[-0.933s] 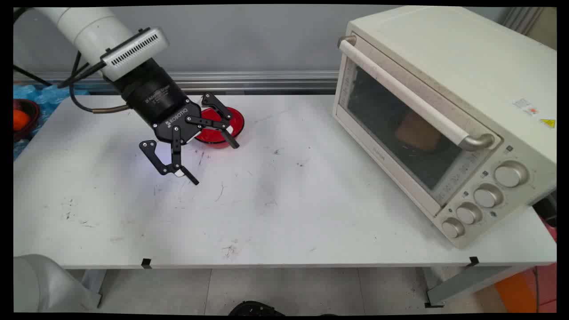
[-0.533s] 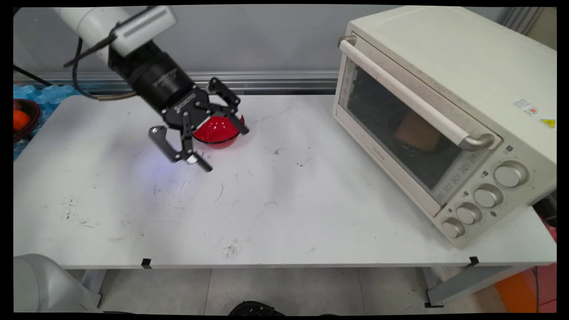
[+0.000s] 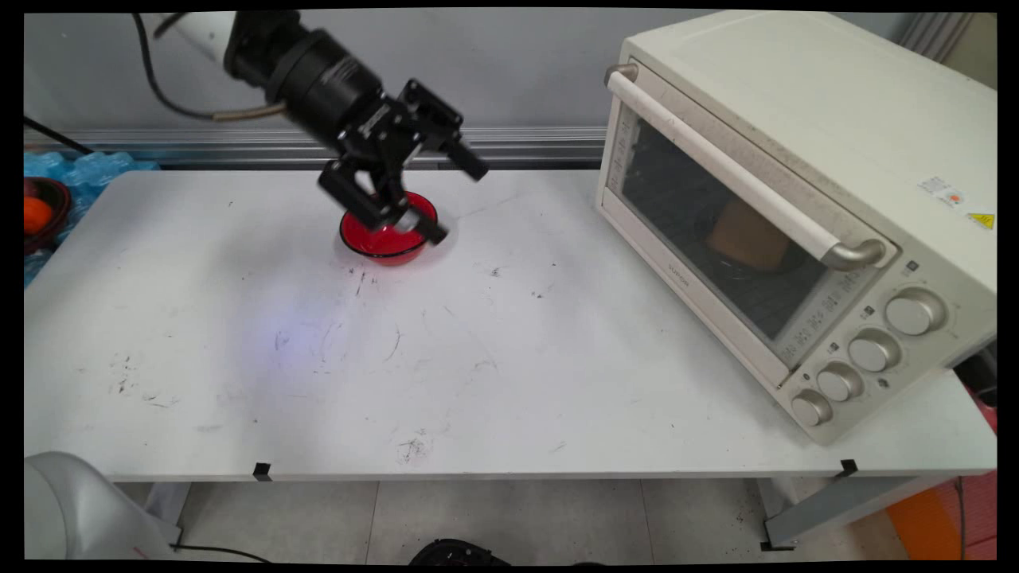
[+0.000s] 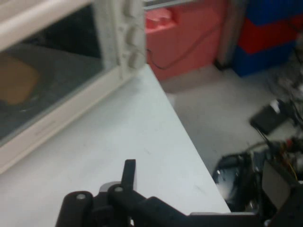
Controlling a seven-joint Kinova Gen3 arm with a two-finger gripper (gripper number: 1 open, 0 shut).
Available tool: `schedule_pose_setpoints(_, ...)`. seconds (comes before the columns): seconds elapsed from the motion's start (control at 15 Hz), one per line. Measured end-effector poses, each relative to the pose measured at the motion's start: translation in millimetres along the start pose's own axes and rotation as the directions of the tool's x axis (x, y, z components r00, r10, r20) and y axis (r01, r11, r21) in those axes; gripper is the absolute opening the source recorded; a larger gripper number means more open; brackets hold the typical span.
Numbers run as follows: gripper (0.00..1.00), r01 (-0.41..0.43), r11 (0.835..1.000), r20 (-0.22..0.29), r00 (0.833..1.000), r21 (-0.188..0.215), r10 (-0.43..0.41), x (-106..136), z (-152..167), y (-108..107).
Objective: Open the oven
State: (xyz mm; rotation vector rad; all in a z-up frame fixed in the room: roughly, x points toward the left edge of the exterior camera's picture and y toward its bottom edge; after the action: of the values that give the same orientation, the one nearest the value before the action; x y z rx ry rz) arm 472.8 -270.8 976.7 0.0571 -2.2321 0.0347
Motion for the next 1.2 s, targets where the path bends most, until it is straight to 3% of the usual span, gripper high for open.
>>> schedule_pose_setpoints(0.33, 1.0, 0.13, 0.987, -0.028, 0.991, 0.098, -0.127, 35.4, 3.3, -8.5)
schedule_pose_setpoints(0.67, 1.0, 0.25, 0.949, -0.065, 0.968, 0.192, -0.242, 73.6, 18.7, -17.4)
schedule_pose_setpoints(1.2, 1.0, 0.323, 0.893, -0.073, 0.946, 0.314, -0.317, 116.5, 45.2, -36.2)
